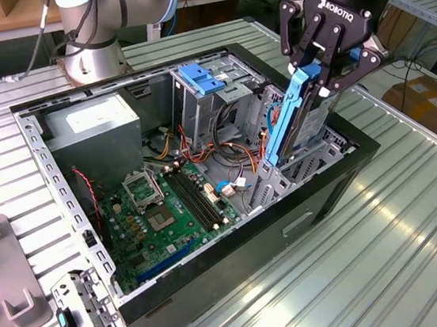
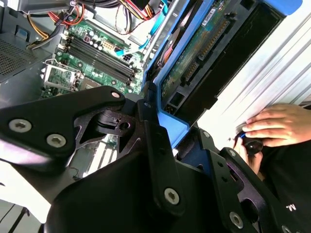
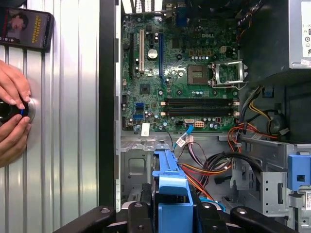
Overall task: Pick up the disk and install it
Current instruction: 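Insert the disk into the insertion slot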
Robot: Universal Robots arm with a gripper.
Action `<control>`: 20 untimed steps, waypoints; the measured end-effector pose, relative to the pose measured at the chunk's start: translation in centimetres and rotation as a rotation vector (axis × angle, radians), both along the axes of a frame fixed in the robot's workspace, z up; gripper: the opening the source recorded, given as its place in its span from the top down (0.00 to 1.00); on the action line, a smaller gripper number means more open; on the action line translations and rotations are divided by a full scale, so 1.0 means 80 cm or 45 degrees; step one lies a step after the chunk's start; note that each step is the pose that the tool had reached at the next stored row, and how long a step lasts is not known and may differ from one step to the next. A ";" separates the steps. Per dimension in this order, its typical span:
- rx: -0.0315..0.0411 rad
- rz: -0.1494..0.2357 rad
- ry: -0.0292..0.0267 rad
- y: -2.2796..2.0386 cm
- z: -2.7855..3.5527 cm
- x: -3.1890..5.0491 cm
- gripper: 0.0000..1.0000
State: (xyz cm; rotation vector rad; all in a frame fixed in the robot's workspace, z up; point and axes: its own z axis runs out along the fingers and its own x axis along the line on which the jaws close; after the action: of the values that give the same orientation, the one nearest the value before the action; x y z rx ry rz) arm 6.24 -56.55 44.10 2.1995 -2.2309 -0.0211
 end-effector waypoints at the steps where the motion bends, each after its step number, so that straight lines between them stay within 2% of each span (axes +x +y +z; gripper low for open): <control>1: 0.0001 -0.001 0.0000 0.0000 -0.0011 0.000 0.63; 5: 0.0001 -0.002 0.0000 -0.0001 -0.0036 0.000 0.63; 18: 0.0001 -0.002 0.0000 -0.0001 -0.0041 0.000 0.63; 20: 0.0005 -0.002 -0.0001 -0.0001 -0.0063 0.000 0.63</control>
State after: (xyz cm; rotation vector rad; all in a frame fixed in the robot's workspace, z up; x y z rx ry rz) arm 6.26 -56.55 43.59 2.1984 -2.2324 -0.0214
